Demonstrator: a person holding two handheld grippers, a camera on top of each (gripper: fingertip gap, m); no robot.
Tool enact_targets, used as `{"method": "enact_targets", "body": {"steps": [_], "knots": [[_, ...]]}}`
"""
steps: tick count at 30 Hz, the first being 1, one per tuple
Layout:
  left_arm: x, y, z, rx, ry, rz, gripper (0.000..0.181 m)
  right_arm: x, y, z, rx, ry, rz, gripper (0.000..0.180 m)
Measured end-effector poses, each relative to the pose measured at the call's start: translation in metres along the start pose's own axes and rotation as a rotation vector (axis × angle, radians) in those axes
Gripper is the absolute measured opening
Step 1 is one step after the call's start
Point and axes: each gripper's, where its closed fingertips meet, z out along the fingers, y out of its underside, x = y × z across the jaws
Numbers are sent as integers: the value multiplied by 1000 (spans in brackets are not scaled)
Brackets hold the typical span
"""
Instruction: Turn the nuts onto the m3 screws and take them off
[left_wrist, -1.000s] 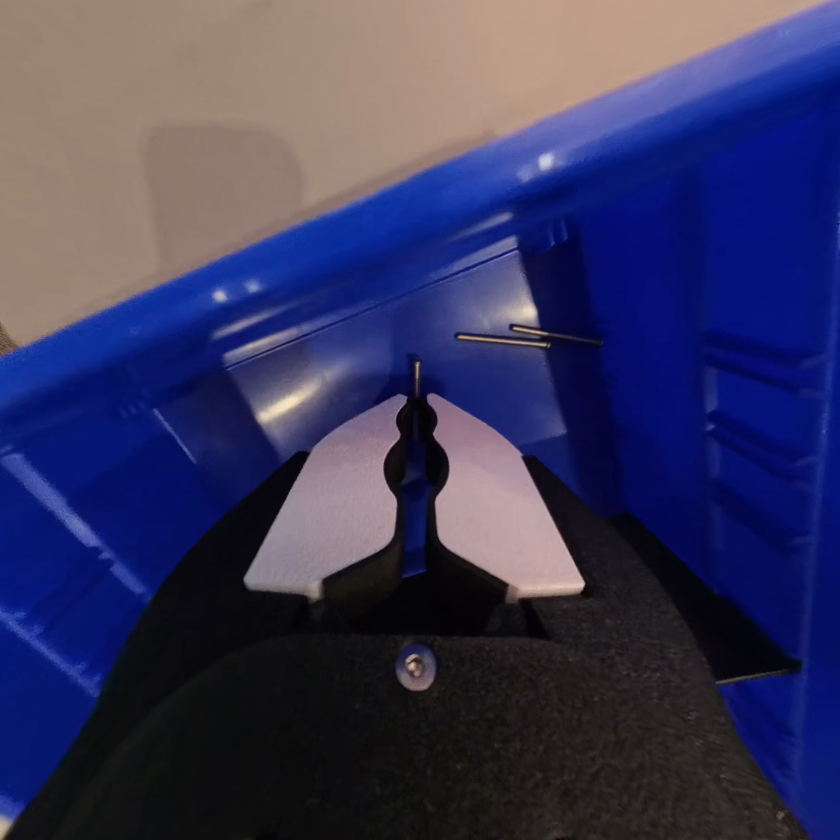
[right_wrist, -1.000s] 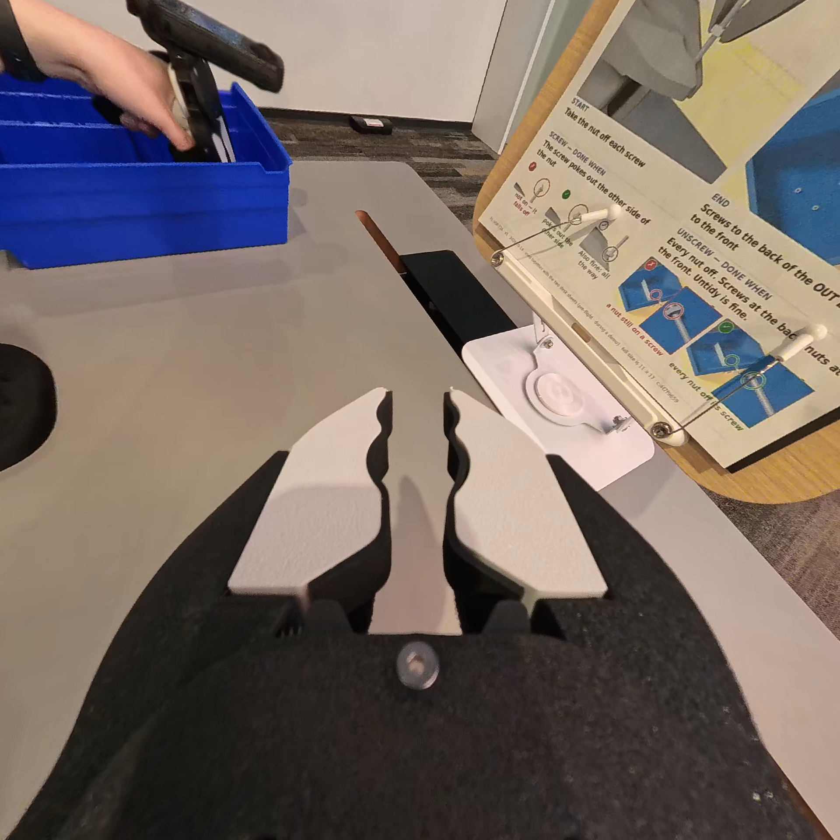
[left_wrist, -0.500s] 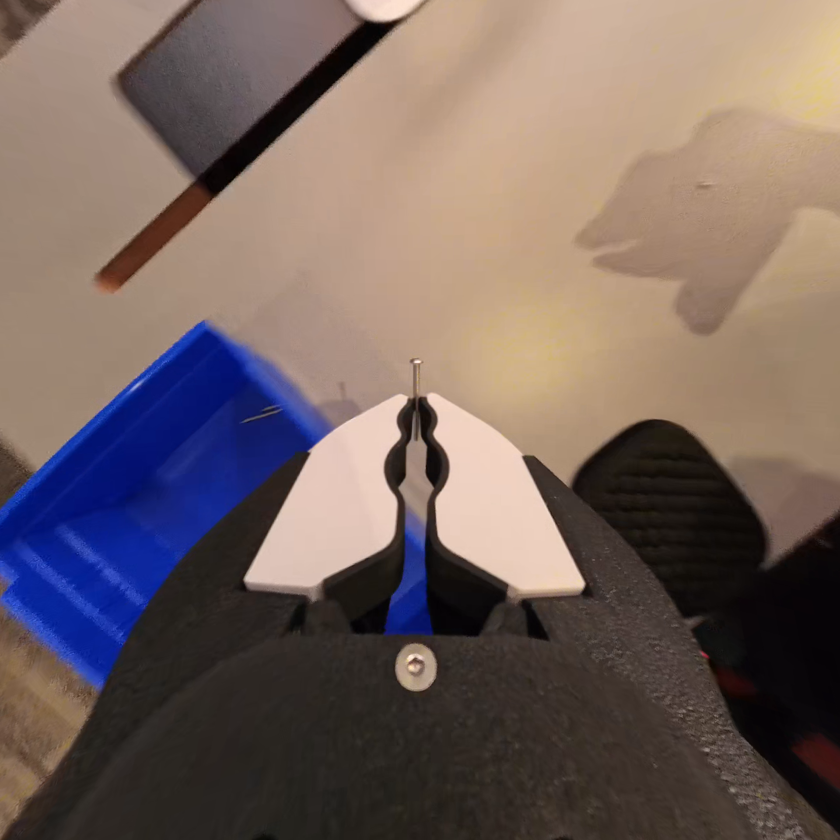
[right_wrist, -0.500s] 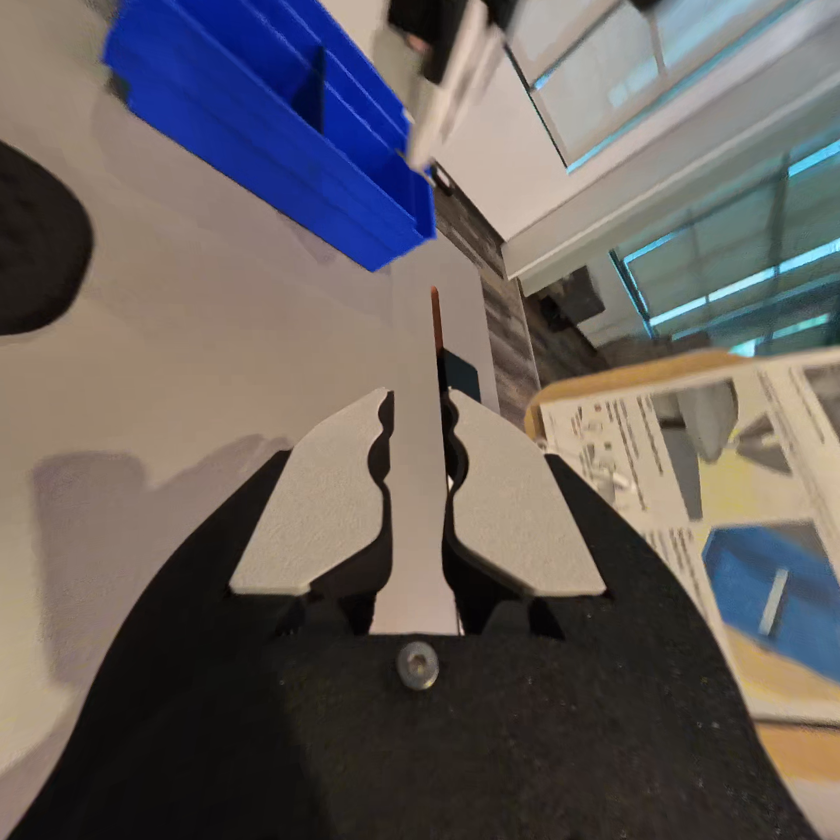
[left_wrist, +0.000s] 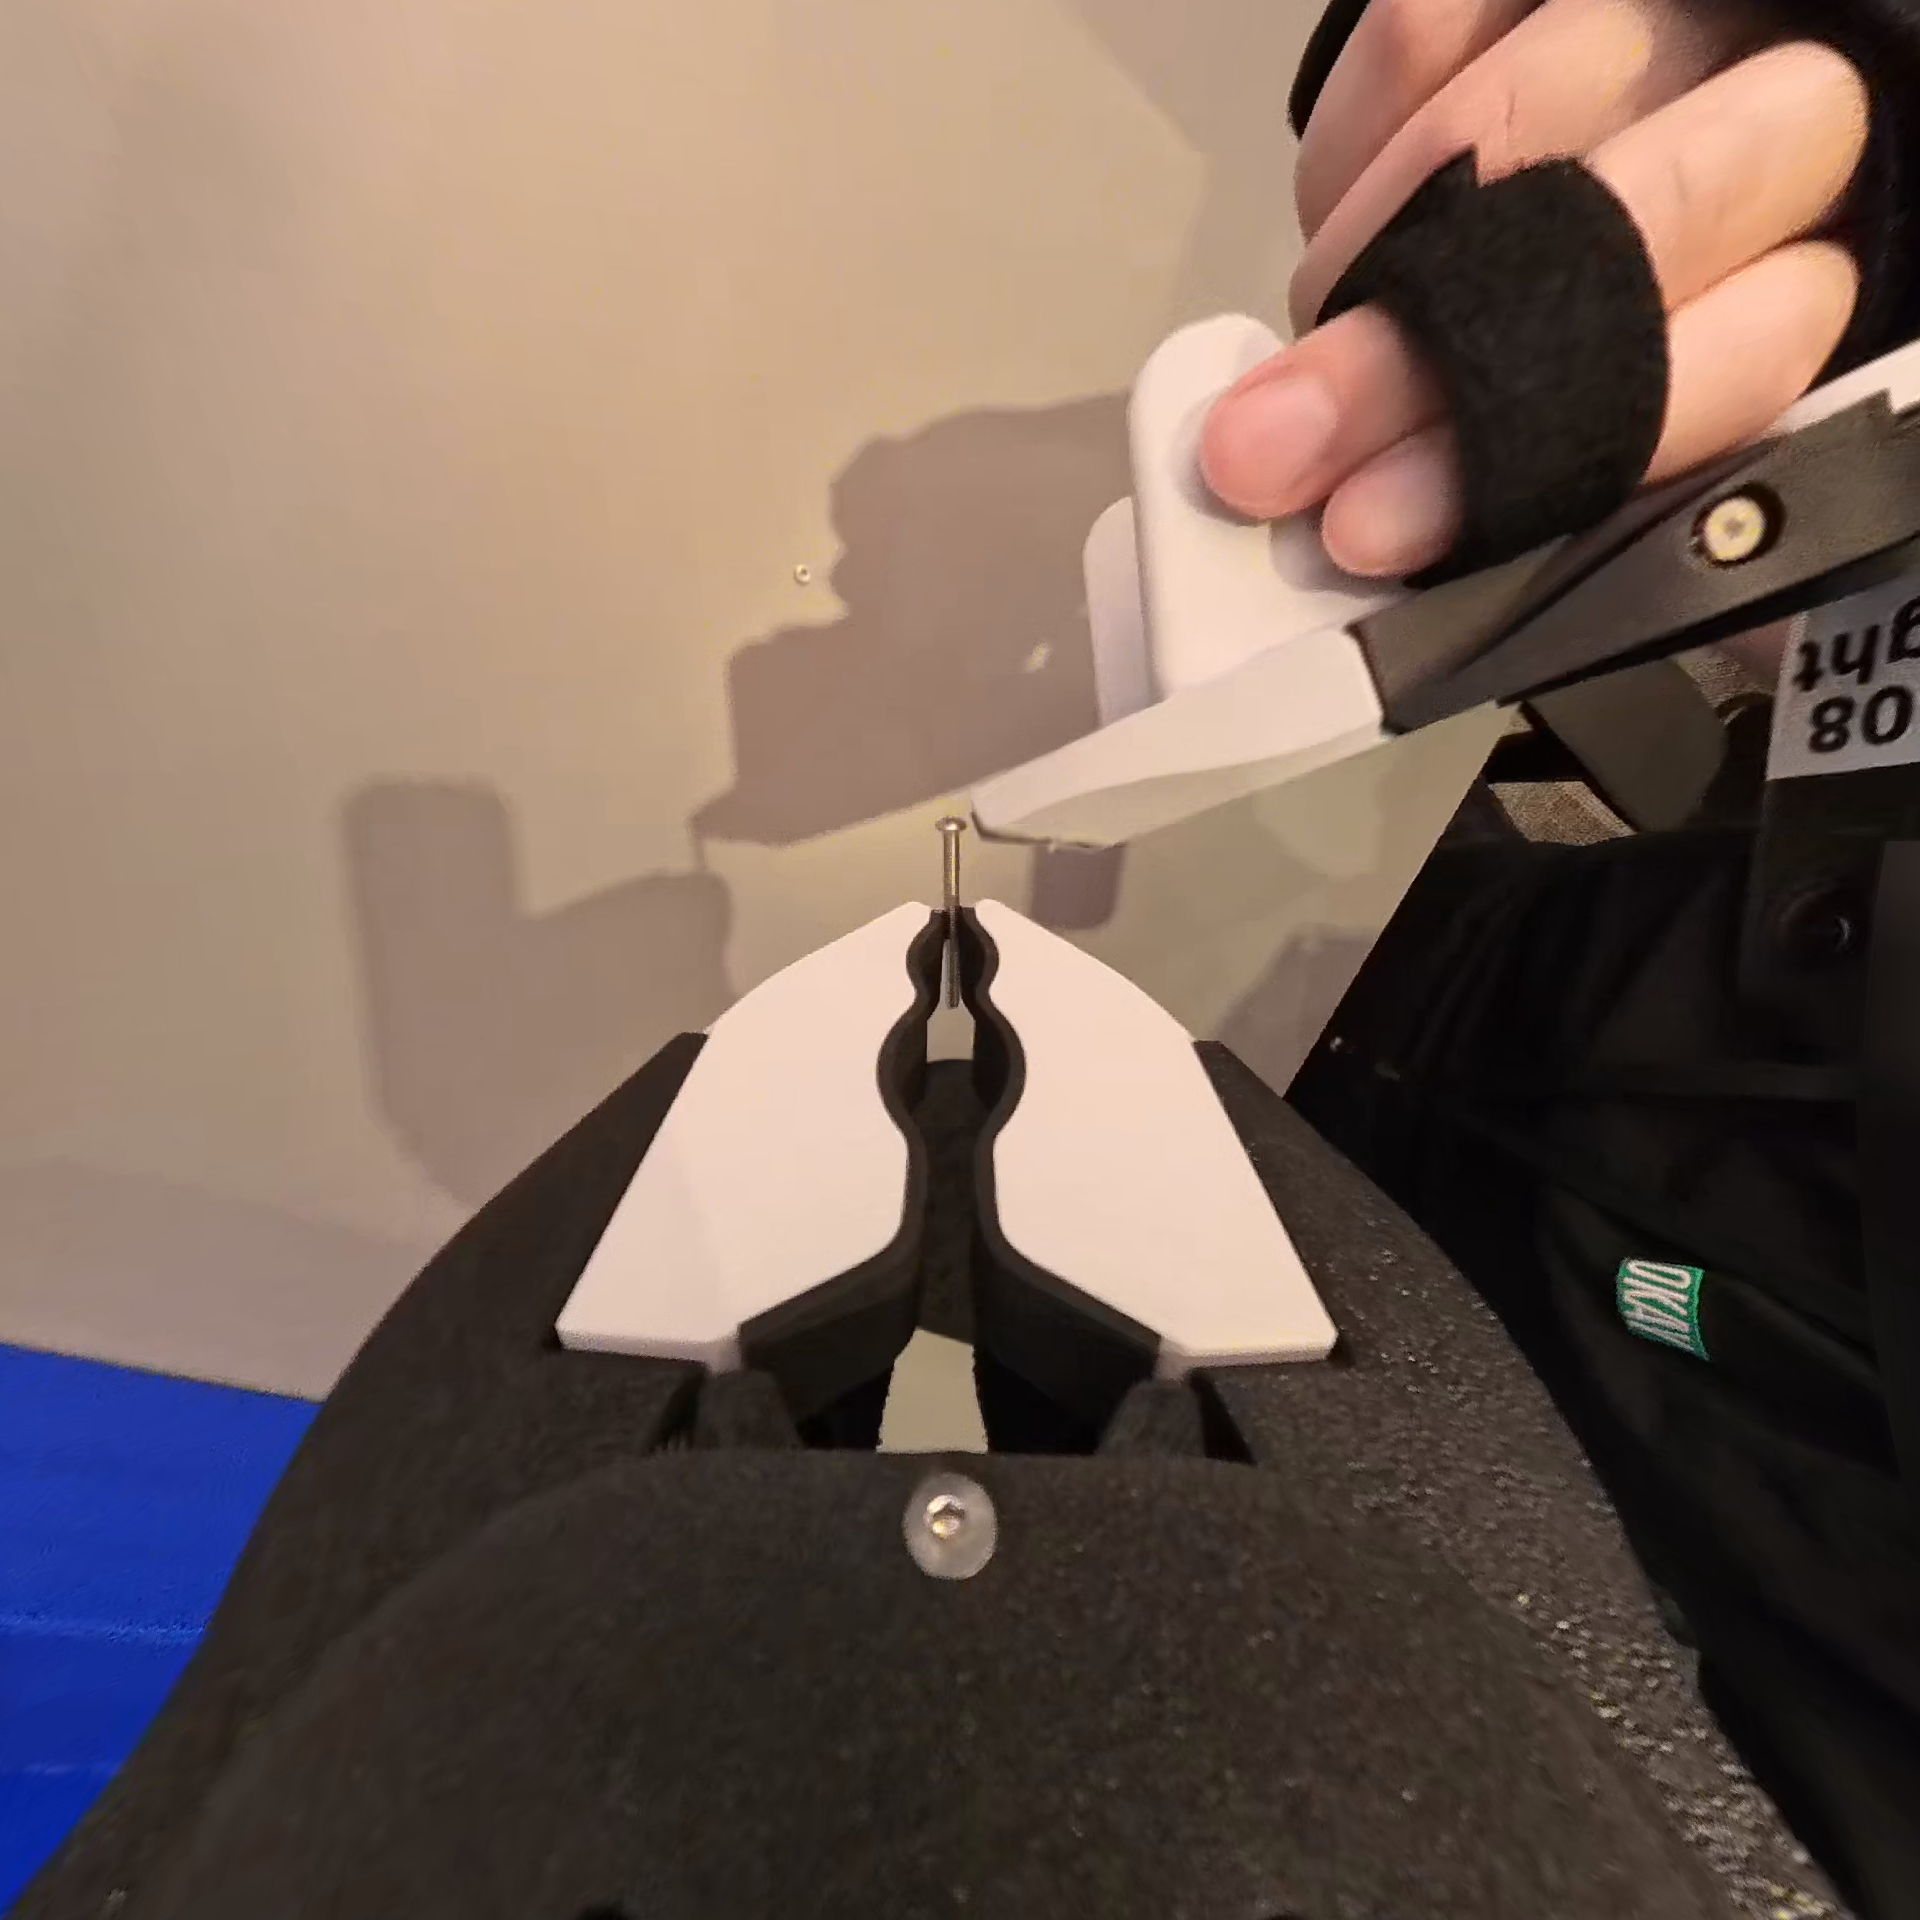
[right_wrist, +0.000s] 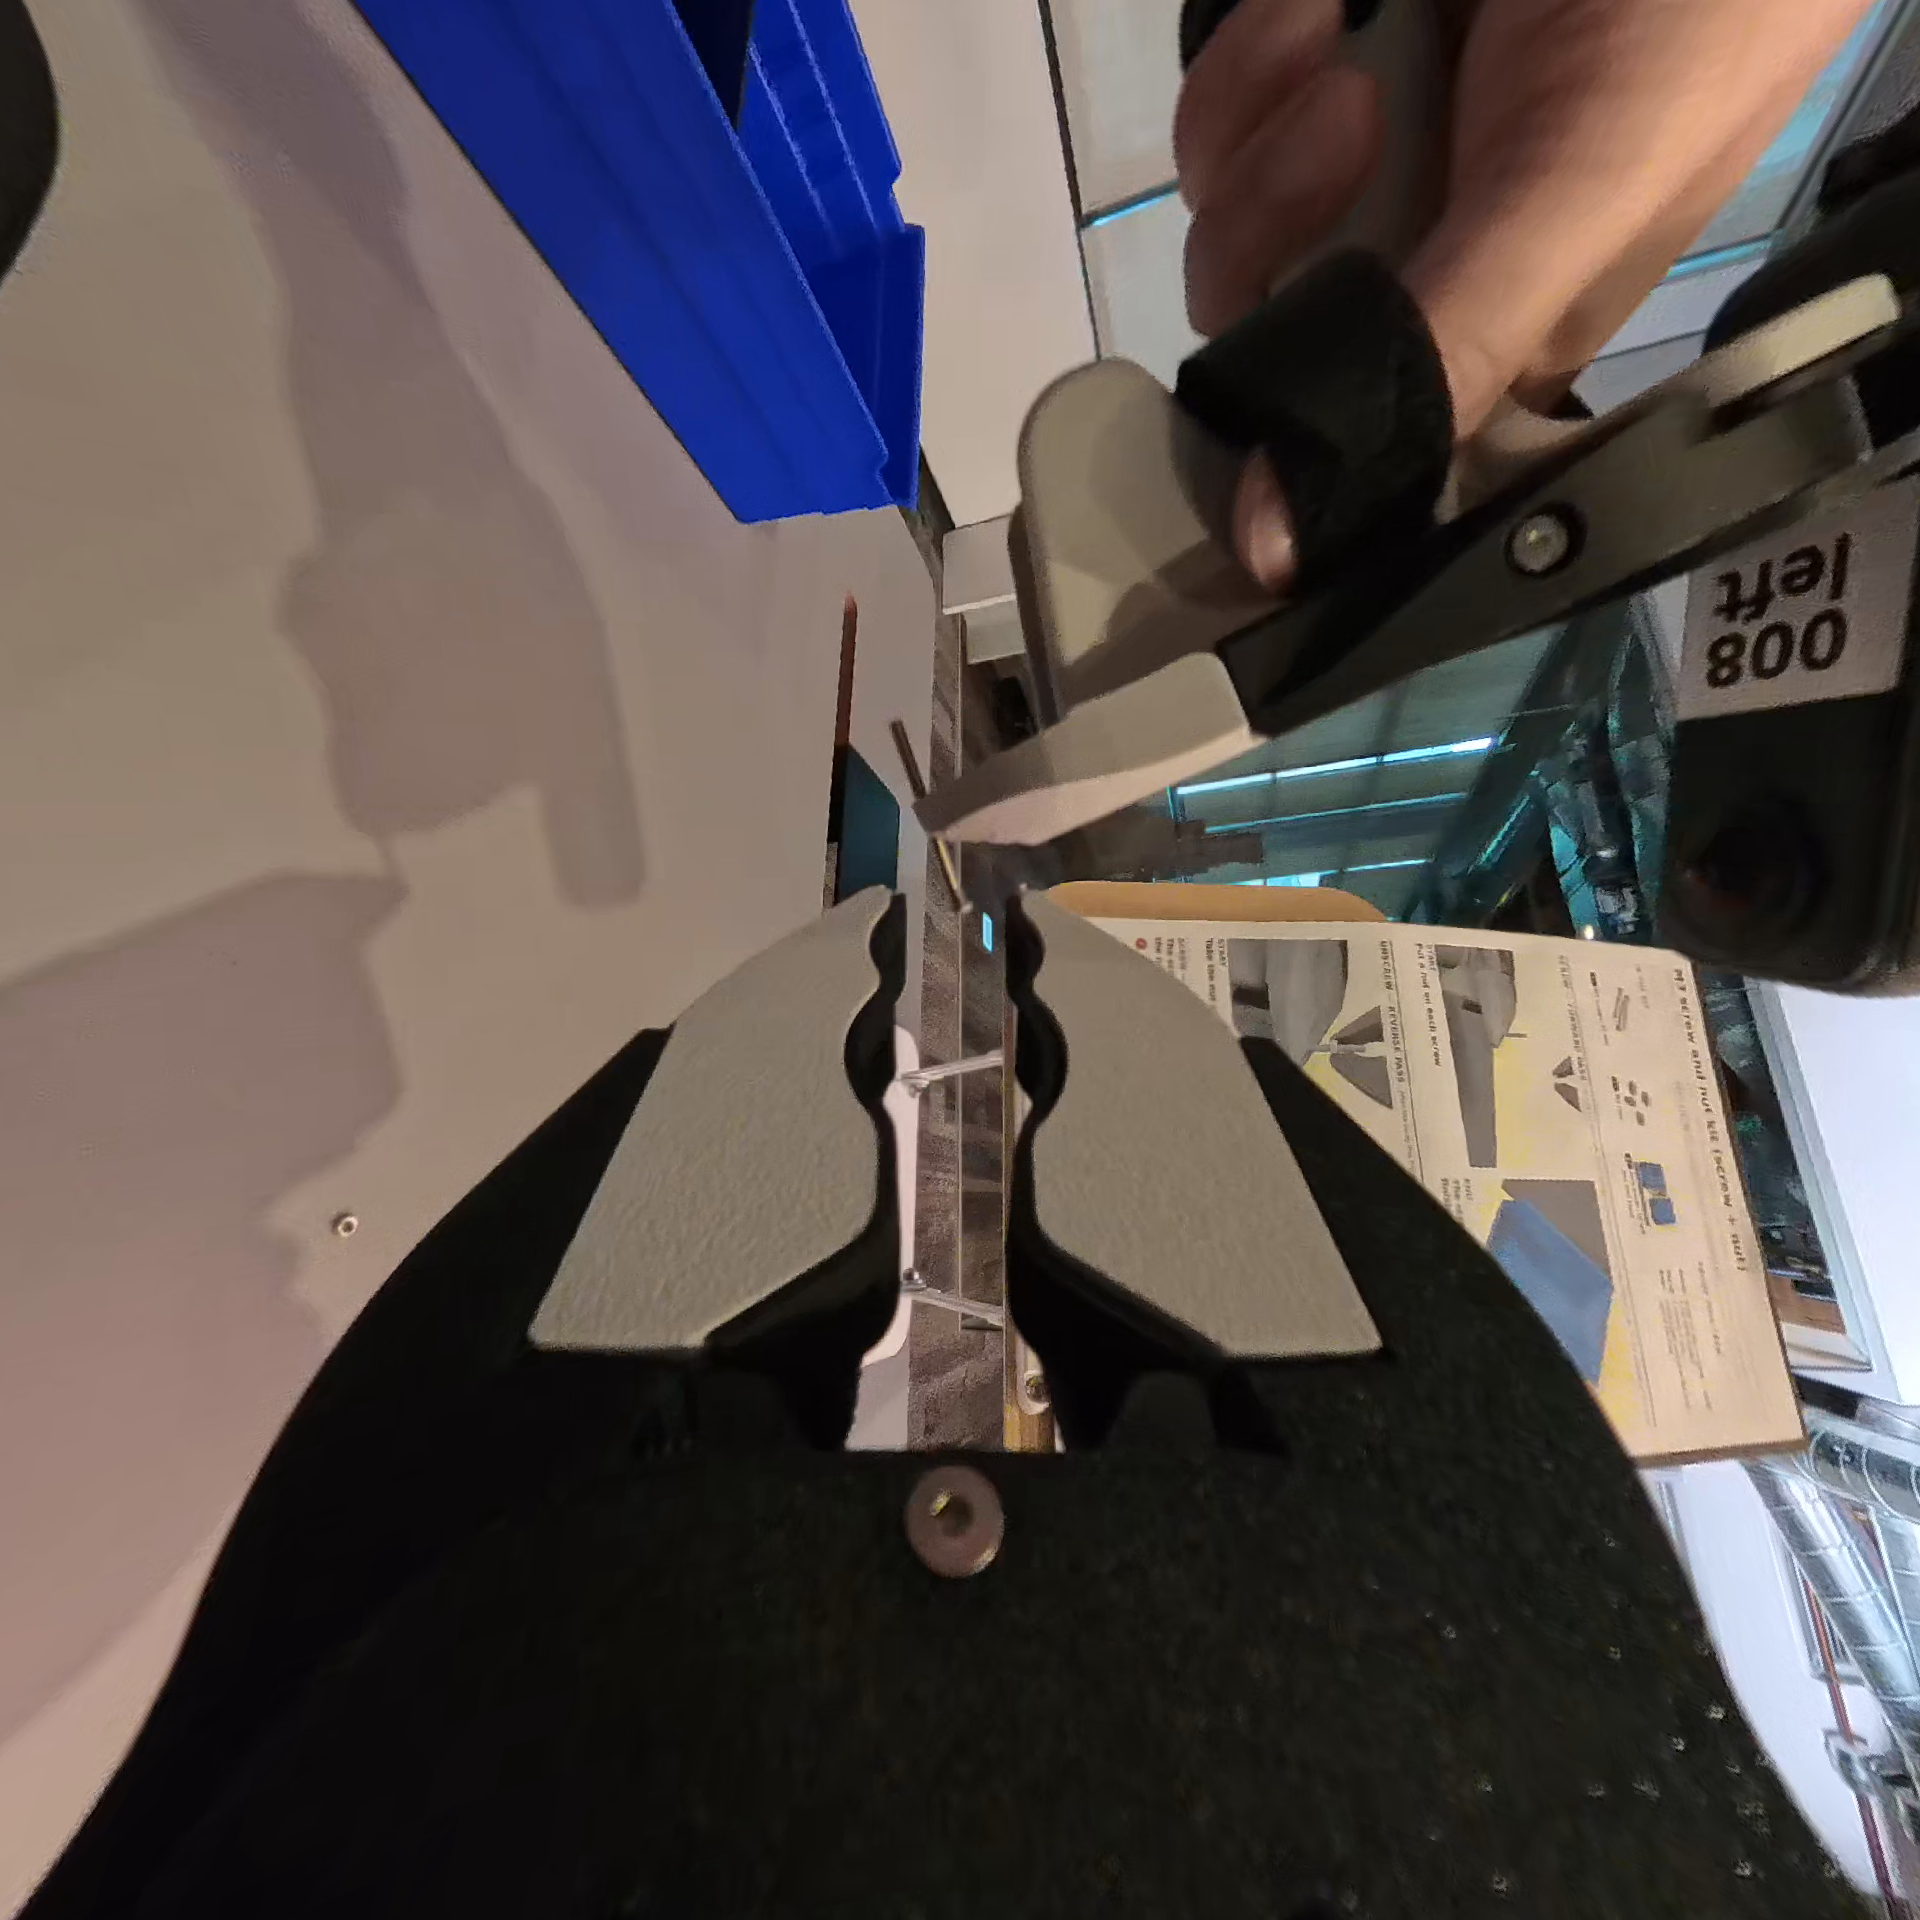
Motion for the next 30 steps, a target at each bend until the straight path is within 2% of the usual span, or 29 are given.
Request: {"method": "enact_targets", "body": {"steps": [5,10,18,20,25,30], "knots": [[14,-9,3,-2,45,-32,3,0,6,-3,-48,3,-48,18],[20,-12,3,8,83,-69,3,-2,5,-6,-46,-2,-70,2],[36,-10,-1,38,179,-107,3,0,-3,-17,-56,-3,-39,2],[44,-11,-3,68,217,-104,3,1,-5,-22,-72,0,-28,2],[71,-14,-11,188,352,-58,18,4,-13,-41,-78,16,48,2],[88,-23,-32,375,406,37,17,-6,-15,-48,-88,-38,122,2]]}}
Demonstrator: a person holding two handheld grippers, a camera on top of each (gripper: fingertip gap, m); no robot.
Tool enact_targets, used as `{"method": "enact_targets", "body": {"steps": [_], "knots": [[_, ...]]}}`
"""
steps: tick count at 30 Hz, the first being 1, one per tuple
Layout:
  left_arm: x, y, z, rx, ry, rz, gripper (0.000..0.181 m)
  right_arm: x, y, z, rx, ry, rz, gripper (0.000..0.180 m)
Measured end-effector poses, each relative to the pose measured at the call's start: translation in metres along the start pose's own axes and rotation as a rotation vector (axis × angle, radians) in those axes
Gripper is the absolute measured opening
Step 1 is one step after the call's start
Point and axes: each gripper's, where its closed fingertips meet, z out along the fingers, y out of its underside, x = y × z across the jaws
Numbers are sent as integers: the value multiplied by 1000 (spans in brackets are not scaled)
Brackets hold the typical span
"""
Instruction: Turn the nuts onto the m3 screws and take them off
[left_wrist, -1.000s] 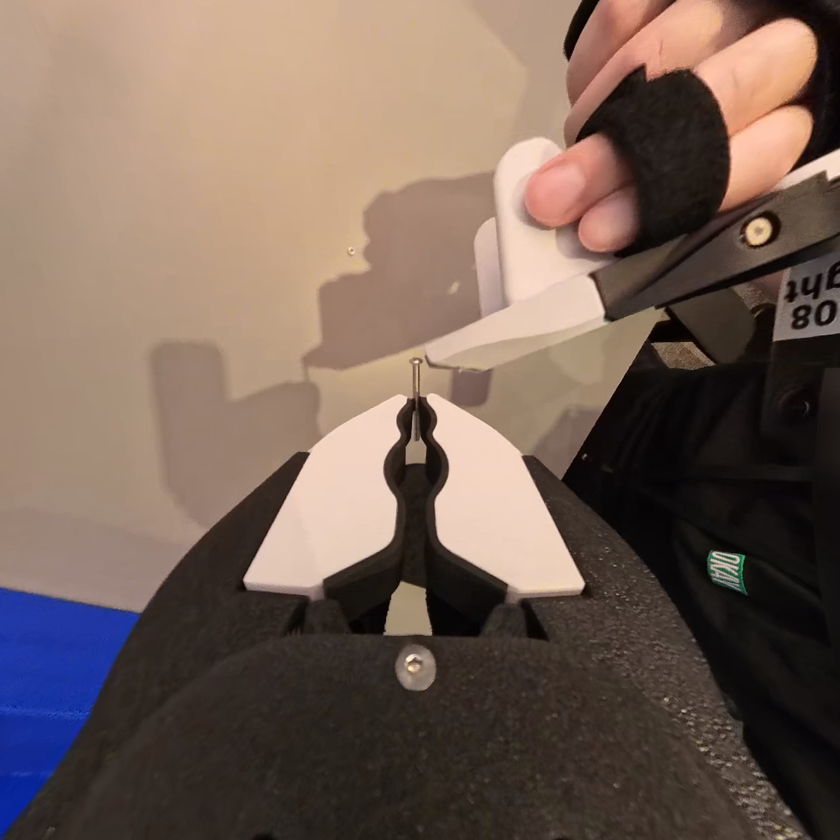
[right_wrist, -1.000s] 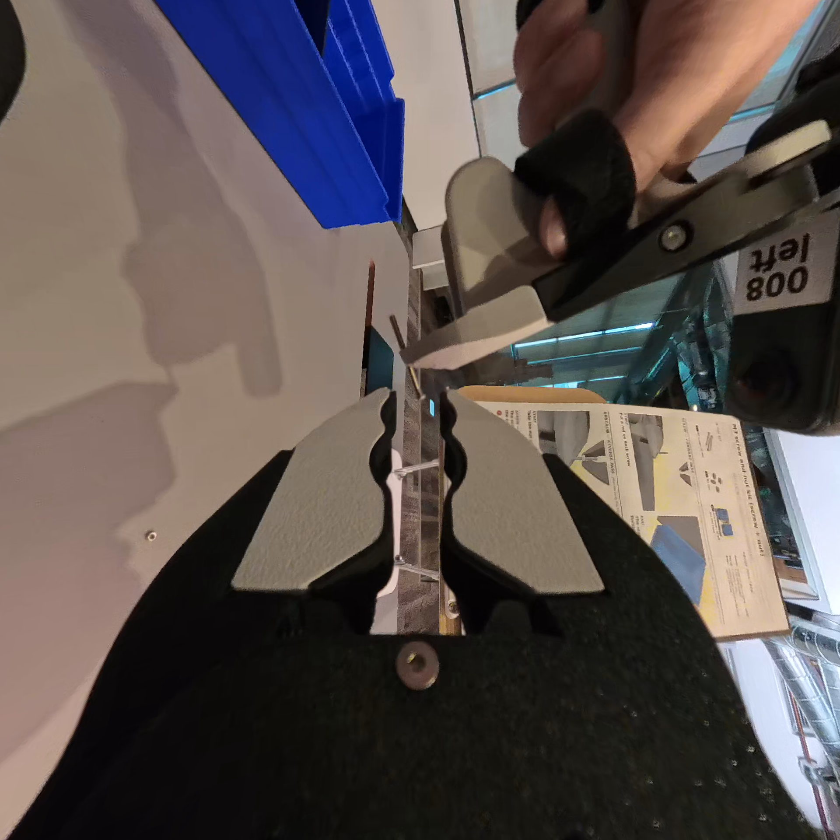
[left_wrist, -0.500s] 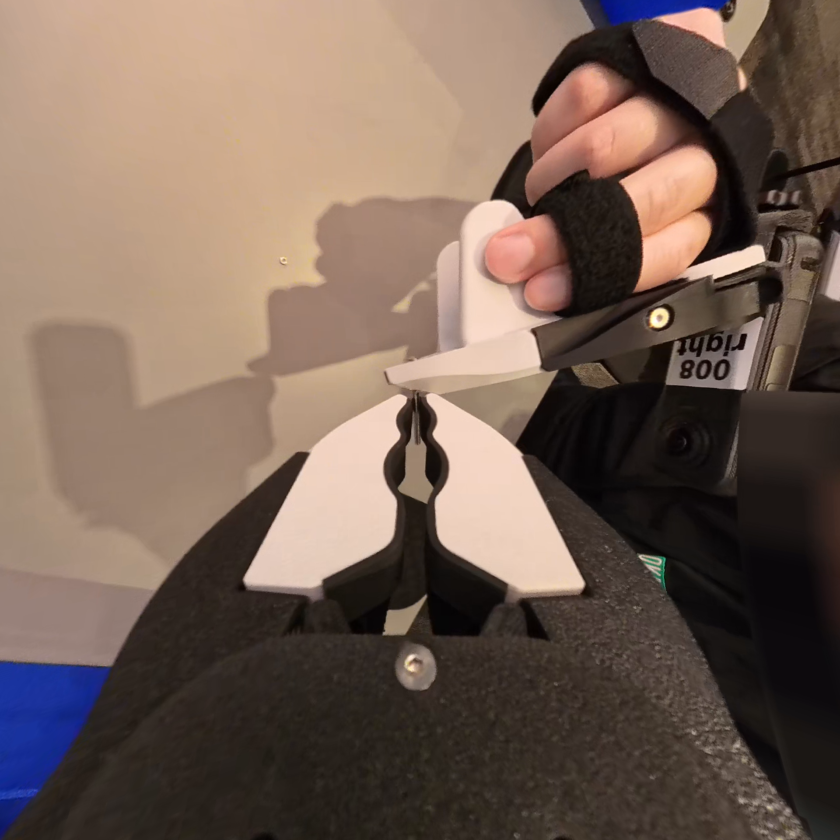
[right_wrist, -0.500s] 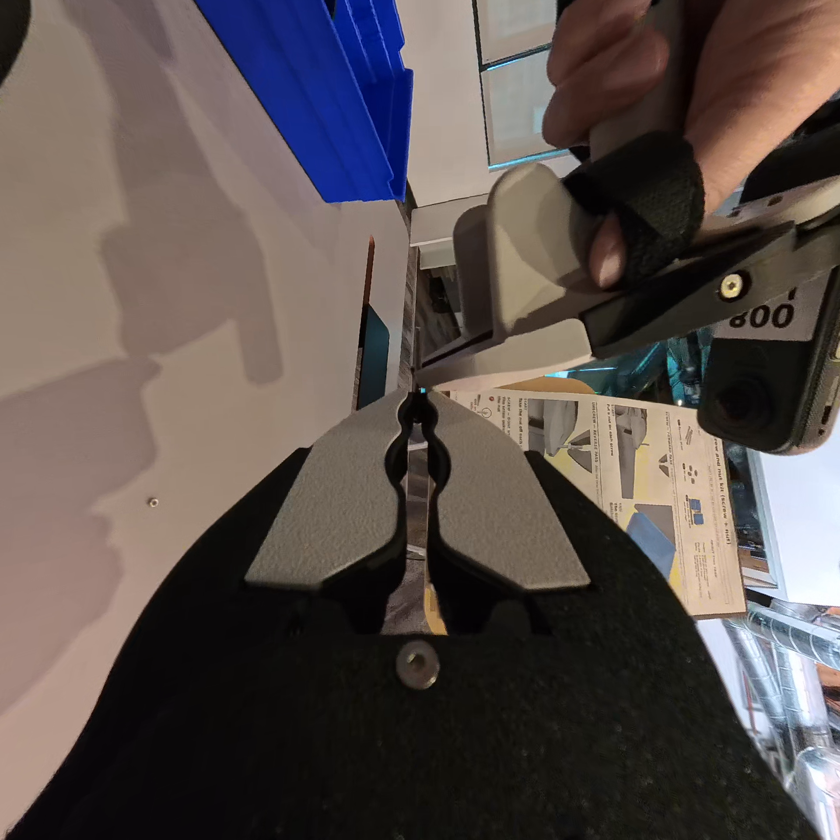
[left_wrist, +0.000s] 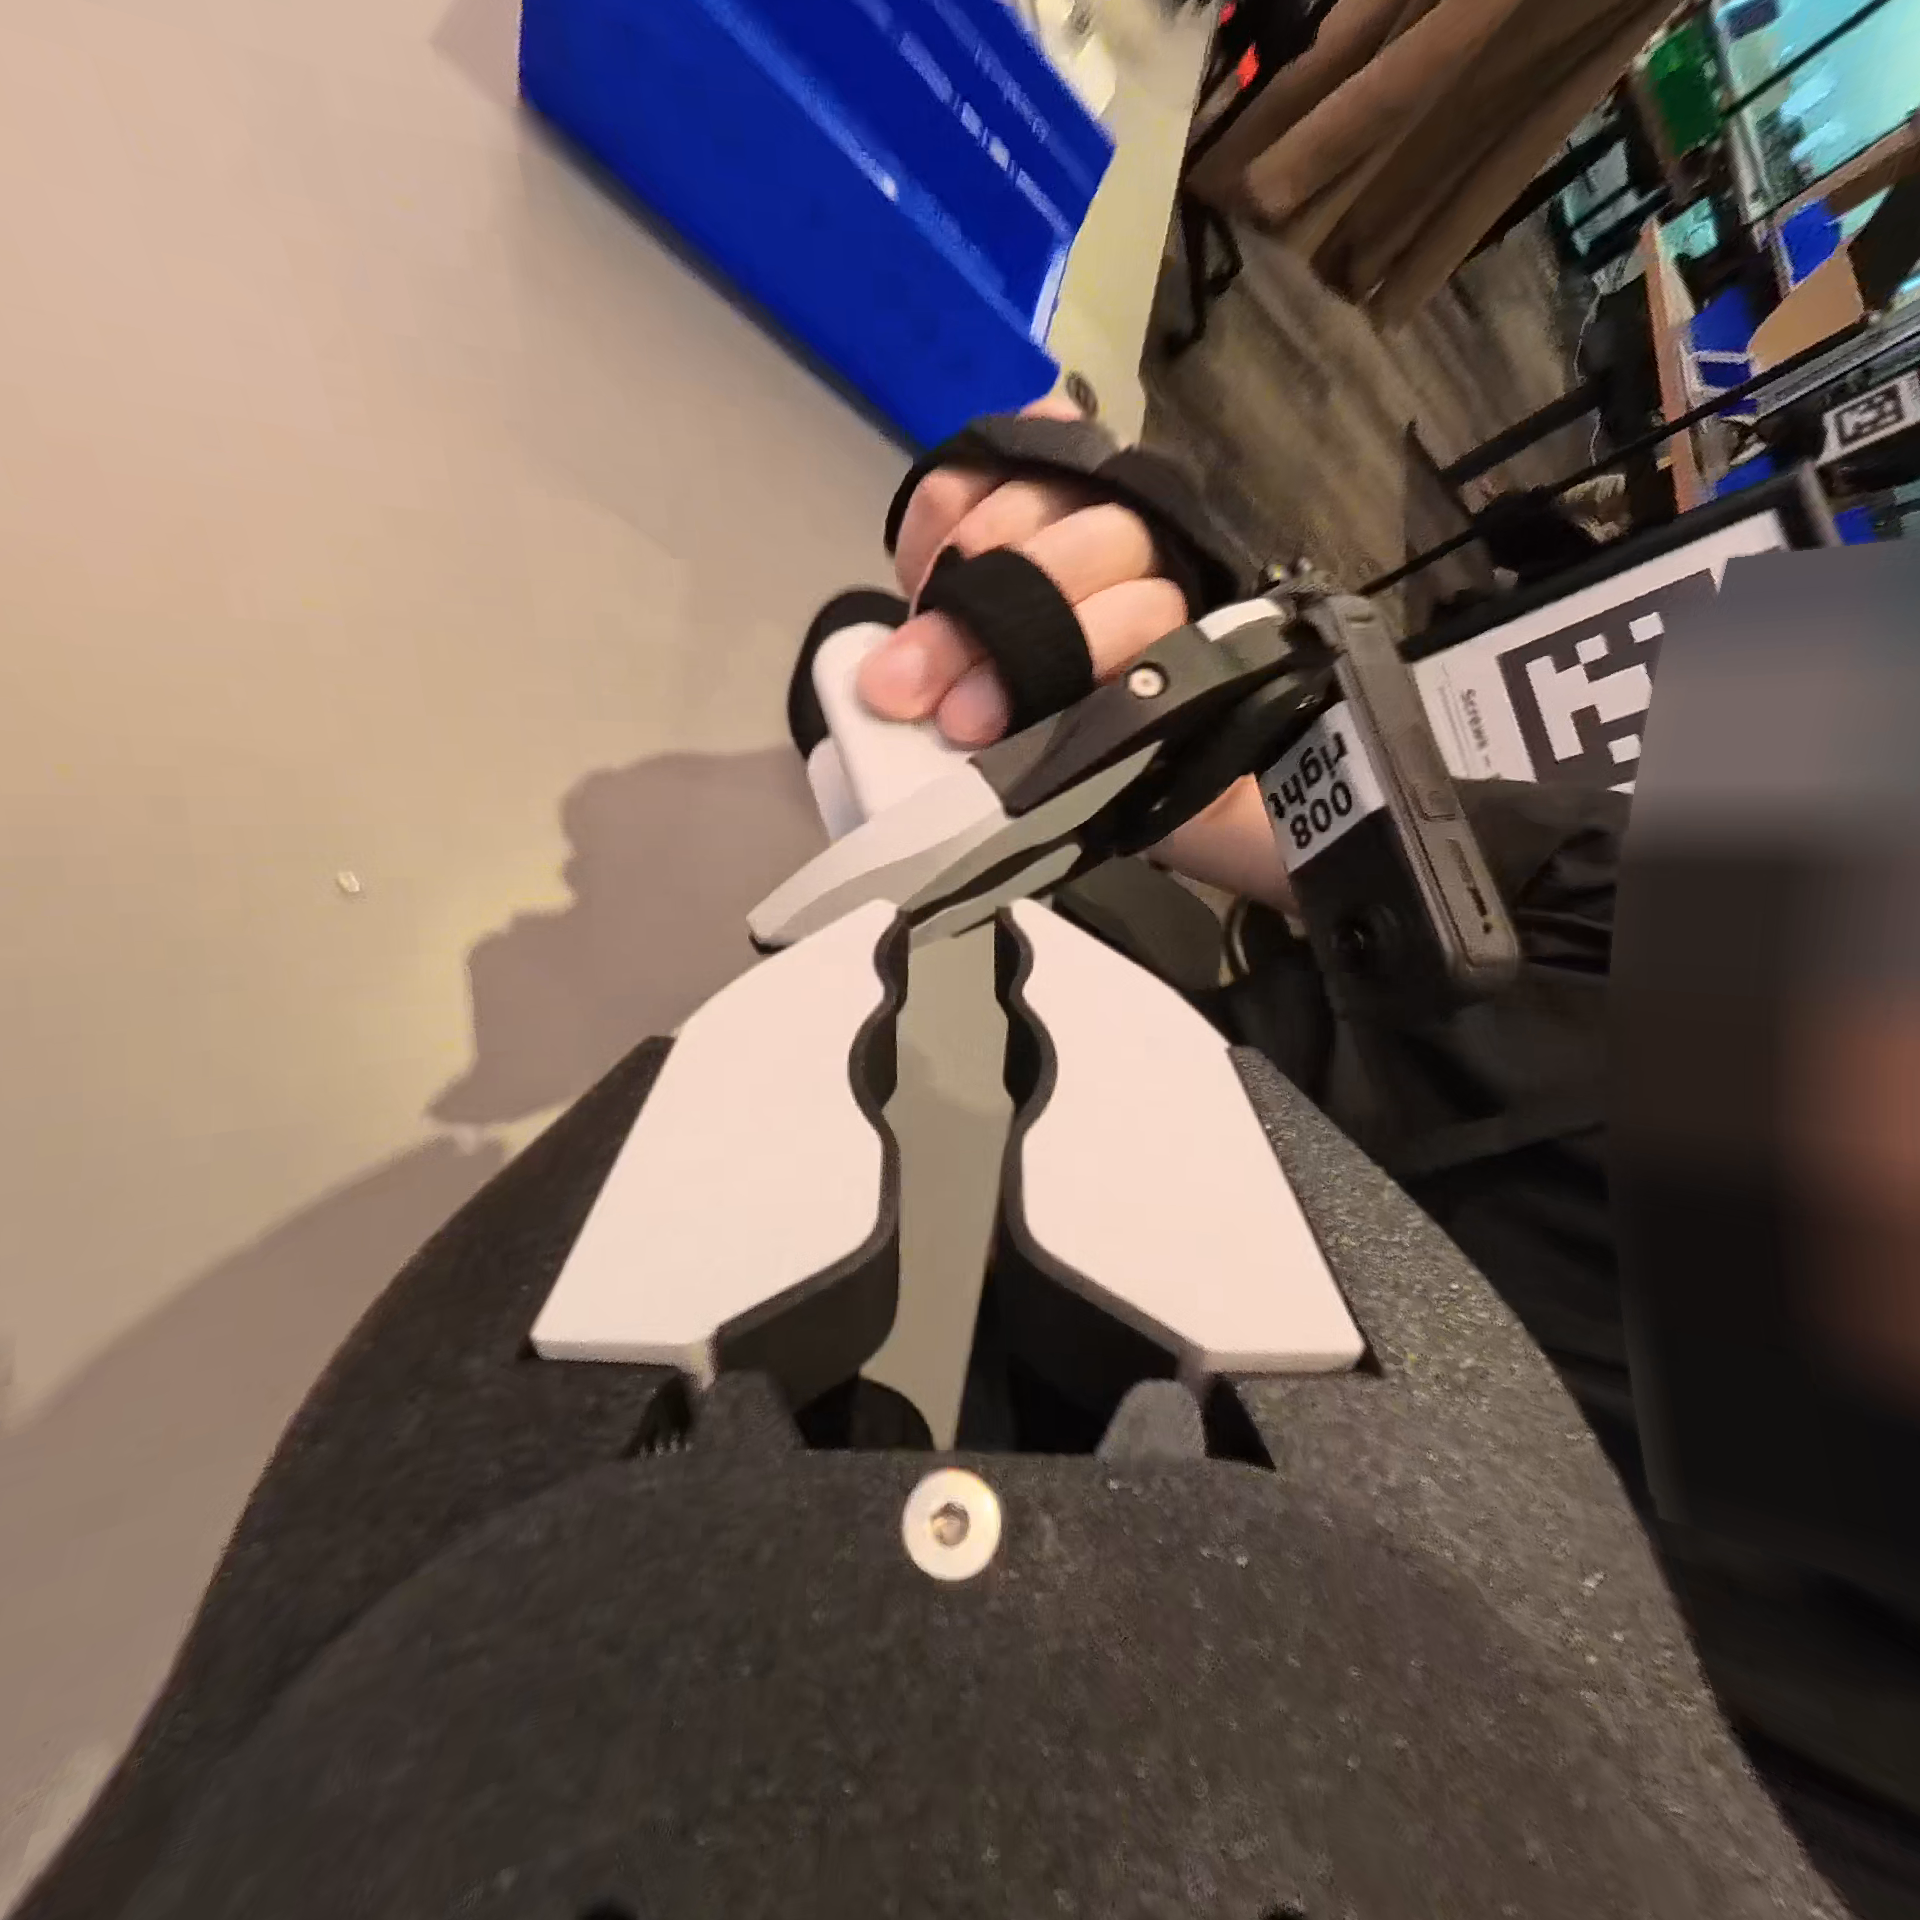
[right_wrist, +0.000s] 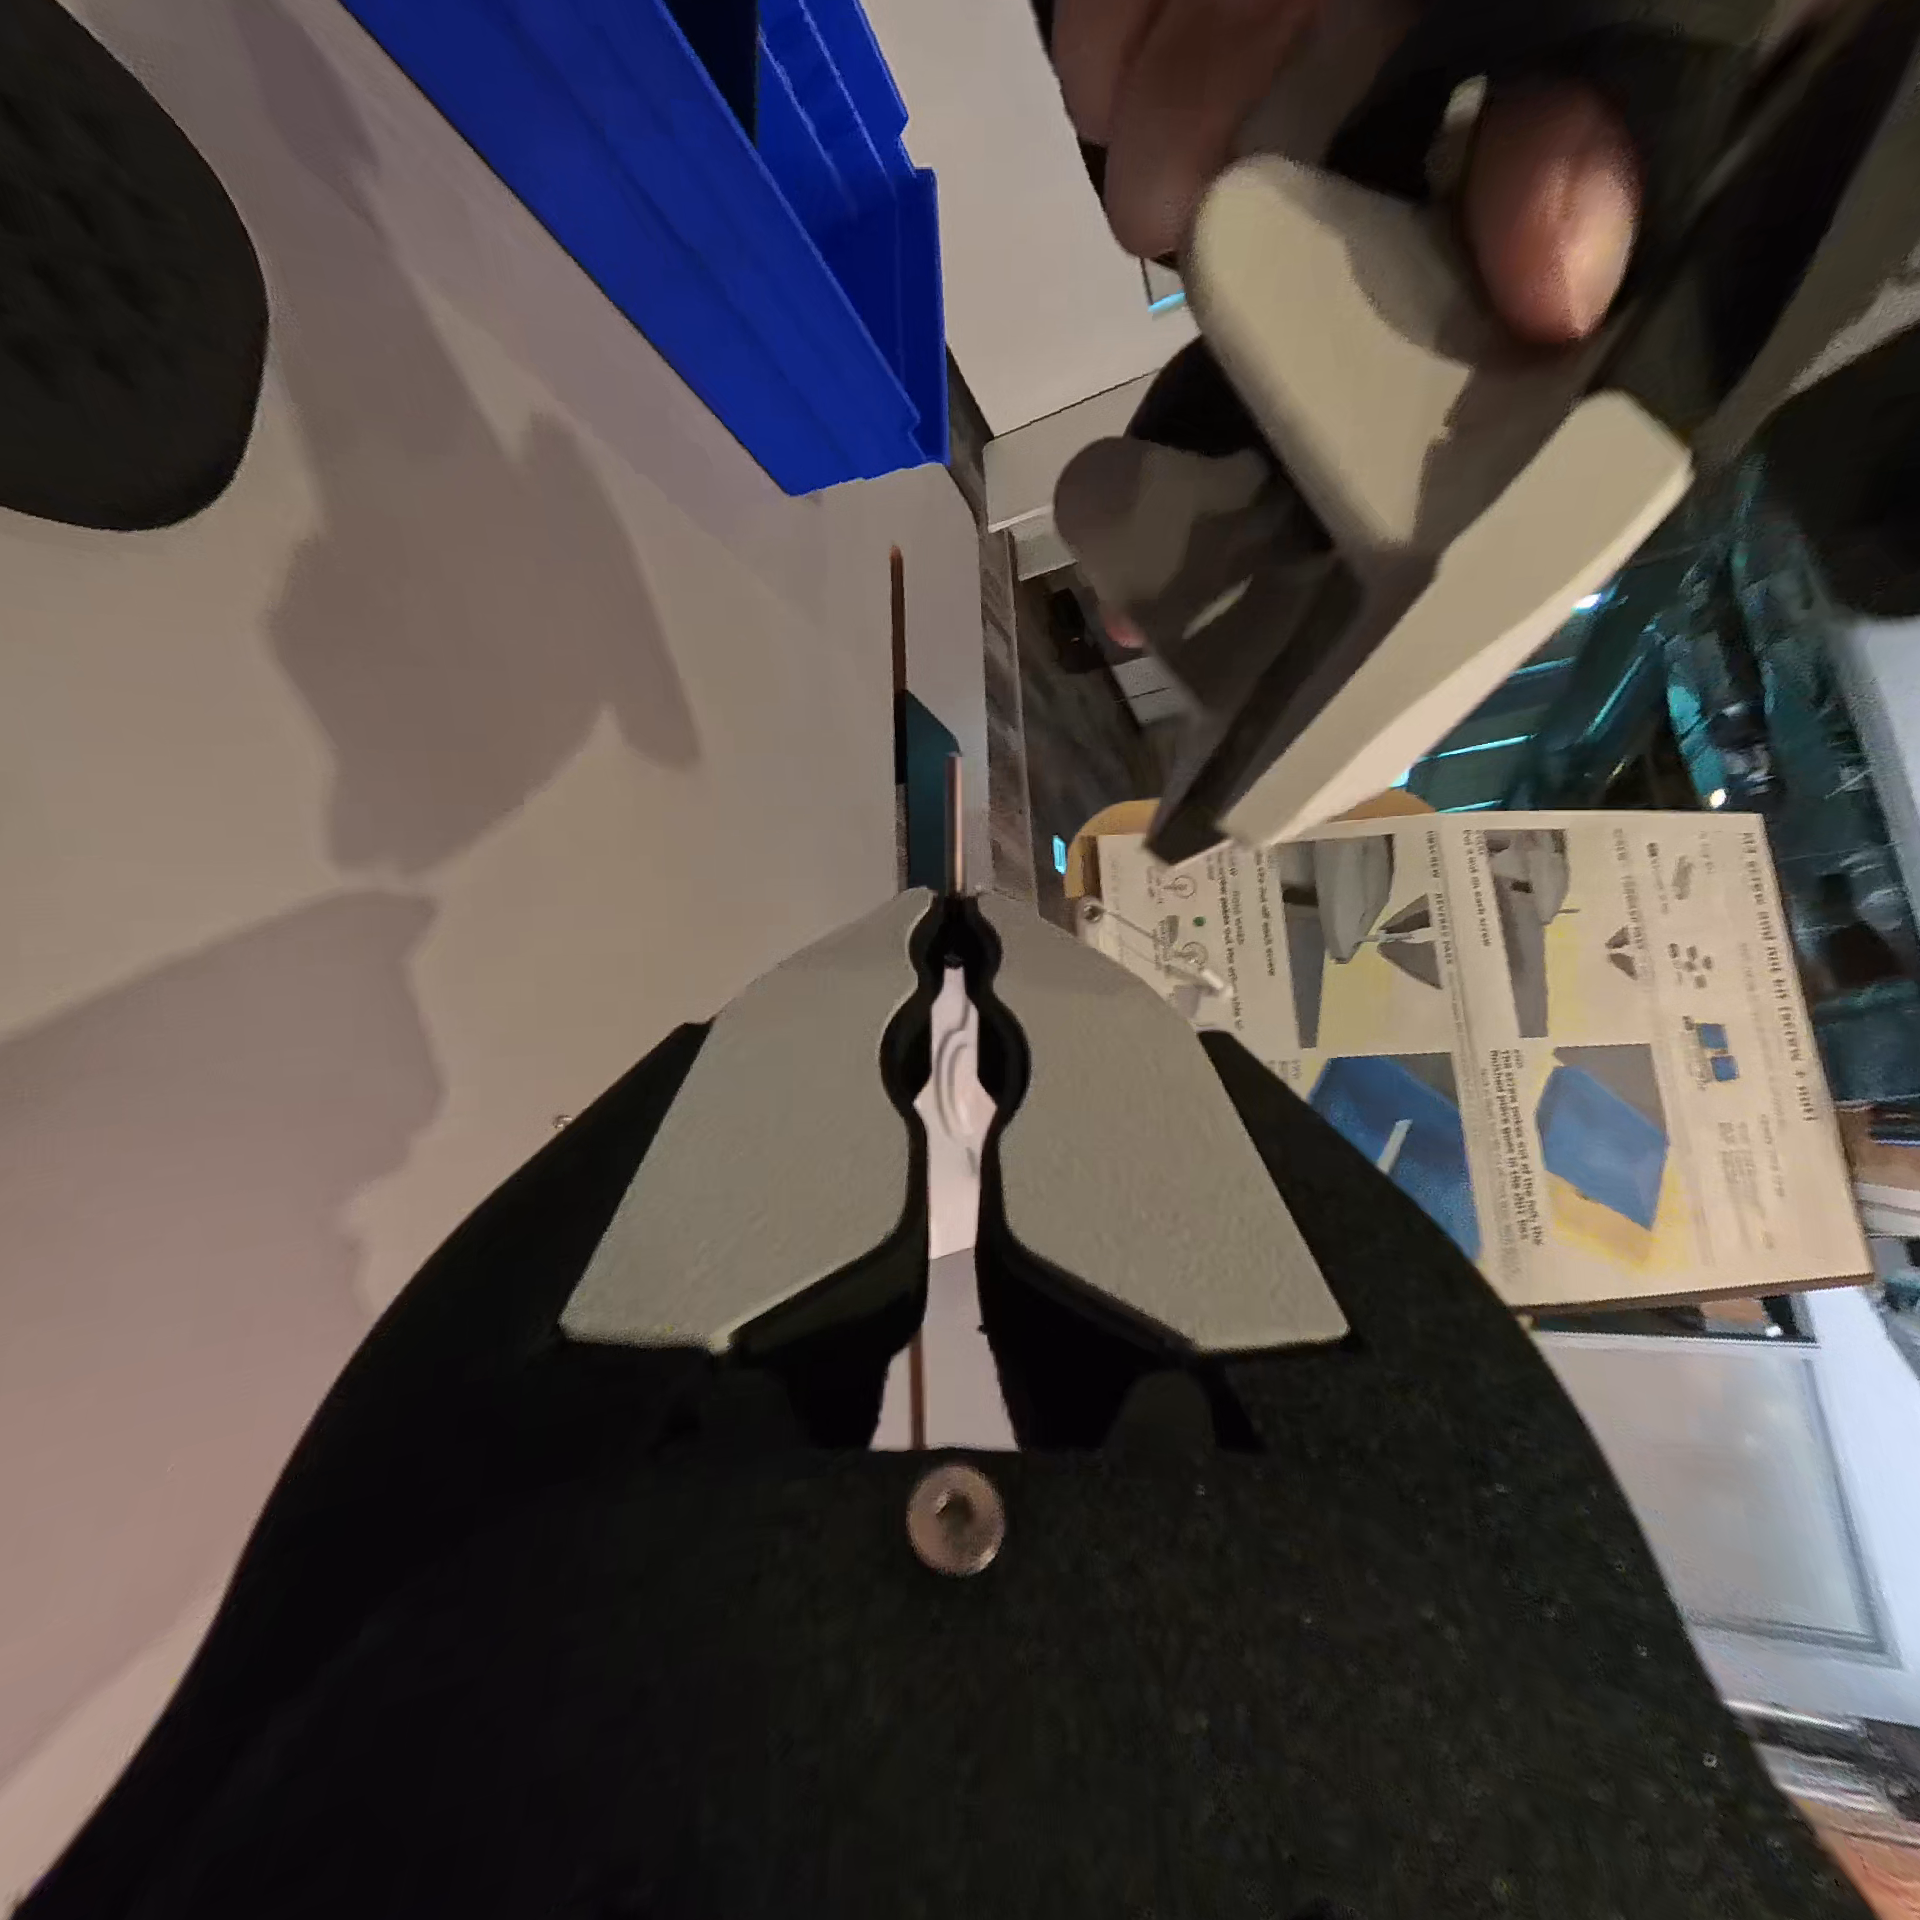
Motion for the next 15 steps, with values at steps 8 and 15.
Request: {"method": "enact_targets", "body": {"steps": [8,15], "knots": [[-12,4,-9,314,-261,362,33,1,15,-14,92,-24,495,2],[5,15,-1,724,-397,522,26,9,2,-39,388,-146,987,2]]}}
